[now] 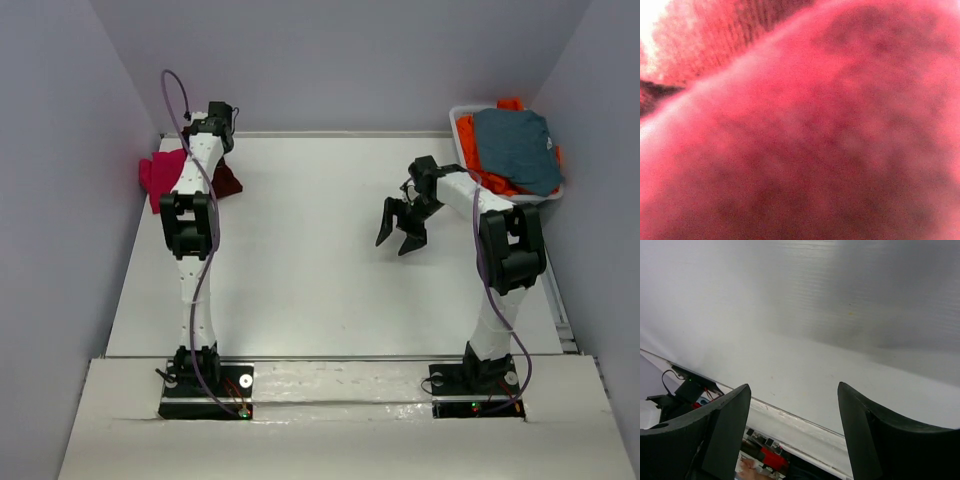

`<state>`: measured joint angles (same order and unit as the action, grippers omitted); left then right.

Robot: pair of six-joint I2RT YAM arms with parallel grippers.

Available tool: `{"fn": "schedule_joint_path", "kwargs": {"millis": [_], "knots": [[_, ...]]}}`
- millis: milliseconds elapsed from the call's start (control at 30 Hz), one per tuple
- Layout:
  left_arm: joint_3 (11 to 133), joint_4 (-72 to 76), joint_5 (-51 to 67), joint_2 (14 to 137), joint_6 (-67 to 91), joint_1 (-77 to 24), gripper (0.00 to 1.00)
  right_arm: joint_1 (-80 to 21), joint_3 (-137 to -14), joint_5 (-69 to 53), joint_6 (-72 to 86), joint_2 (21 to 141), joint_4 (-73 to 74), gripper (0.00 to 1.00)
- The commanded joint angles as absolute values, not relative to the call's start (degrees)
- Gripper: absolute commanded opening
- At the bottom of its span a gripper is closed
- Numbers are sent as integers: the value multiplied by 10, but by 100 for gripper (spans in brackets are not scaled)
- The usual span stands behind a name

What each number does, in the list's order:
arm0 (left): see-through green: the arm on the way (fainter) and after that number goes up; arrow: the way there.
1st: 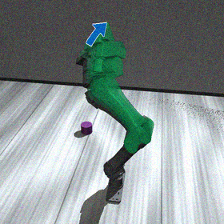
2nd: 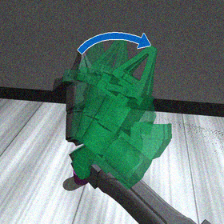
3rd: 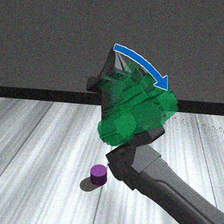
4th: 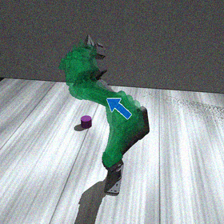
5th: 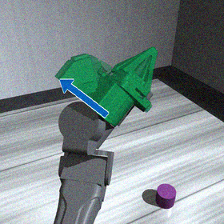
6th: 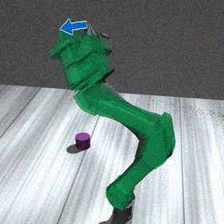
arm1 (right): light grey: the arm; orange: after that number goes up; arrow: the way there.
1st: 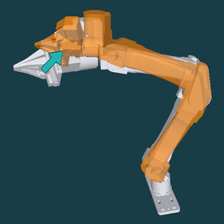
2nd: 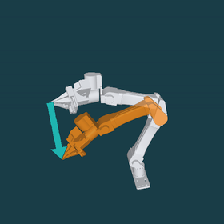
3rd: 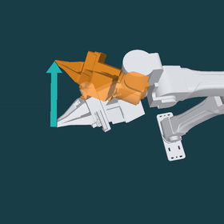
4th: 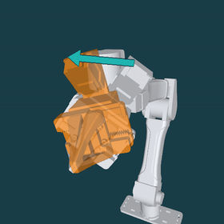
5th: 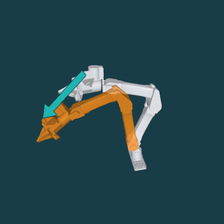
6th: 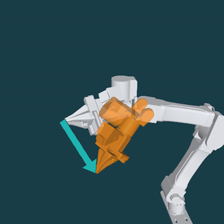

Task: Fold and stack the t-shirts
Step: Neatly place the folded tshirt to the corner

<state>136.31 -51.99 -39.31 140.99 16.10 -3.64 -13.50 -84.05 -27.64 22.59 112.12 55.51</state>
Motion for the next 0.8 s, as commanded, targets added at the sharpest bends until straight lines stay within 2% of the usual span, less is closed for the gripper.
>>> {"fn": "schedule_joint_path", "kwargs": {"millis": [0, 767], "knots": [[1391, -496, -418, 1396, 149, -19, 5, -137, -887, -265, 228, 1121, 588, 76], [1440, -461, -320, 1422, 125, 72, 5, -166, -988, -246, 275, 1197, 668, 76]]}}
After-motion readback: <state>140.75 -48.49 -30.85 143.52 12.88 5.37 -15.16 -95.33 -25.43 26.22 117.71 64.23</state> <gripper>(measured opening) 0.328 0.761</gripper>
